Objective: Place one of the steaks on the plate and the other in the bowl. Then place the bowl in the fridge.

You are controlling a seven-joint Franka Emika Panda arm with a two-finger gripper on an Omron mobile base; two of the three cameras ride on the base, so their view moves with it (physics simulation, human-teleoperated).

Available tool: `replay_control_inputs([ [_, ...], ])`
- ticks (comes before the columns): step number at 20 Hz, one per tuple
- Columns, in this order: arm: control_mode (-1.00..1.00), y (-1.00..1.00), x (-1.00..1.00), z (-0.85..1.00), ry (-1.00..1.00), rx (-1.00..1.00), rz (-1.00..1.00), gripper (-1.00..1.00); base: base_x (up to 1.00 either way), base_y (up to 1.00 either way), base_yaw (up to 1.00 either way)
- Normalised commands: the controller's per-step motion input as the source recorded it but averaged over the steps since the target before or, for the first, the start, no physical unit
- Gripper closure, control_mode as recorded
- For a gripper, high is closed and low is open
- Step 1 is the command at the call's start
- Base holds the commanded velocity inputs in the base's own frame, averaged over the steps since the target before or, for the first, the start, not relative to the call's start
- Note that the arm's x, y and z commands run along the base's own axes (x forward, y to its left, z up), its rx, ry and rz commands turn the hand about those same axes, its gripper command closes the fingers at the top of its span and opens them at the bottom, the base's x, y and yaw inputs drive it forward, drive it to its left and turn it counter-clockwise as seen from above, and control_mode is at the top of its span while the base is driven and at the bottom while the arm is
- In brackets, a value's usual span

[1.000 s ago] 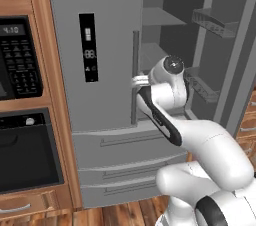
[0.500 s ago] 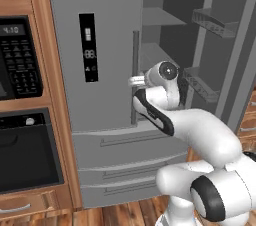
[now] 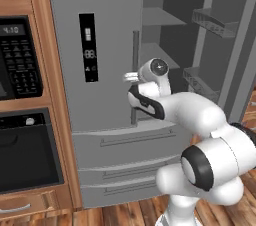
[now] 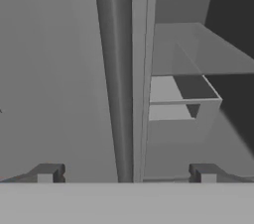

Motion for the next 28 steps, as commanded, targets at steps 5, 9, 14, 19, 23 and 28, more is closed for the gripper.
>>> replay_control_inputs([
  [5,-1.00,0.00,0.50,-0.31,0.03,0.00,0.00,-1.00,0.00,0.00,0.00],
  [9,-1.00,0.02,0.53,-0.29,0.00,0.00,0.00,-1.00,0.00,0.00,0.00],
  [14,-1.00,0.15,0.66,-0.22,0.00,0.00,0.00,-1.00,0.00,0.00,0.00],
  [19,-1.00,0.31,0.72,-0.26,0.00,0.00,0.00,-1.00,0.00,0.00,0.00],
  [23,-1.00,0.27,0.73,-0.34,0.01,0.00,0.00,-1.00,0.00,0.00,0.00],
  [28,-1.00,0.27,0.68,-0.18,0.00,0.00,0.00,1.00,0.00,0.00,0.00],
])
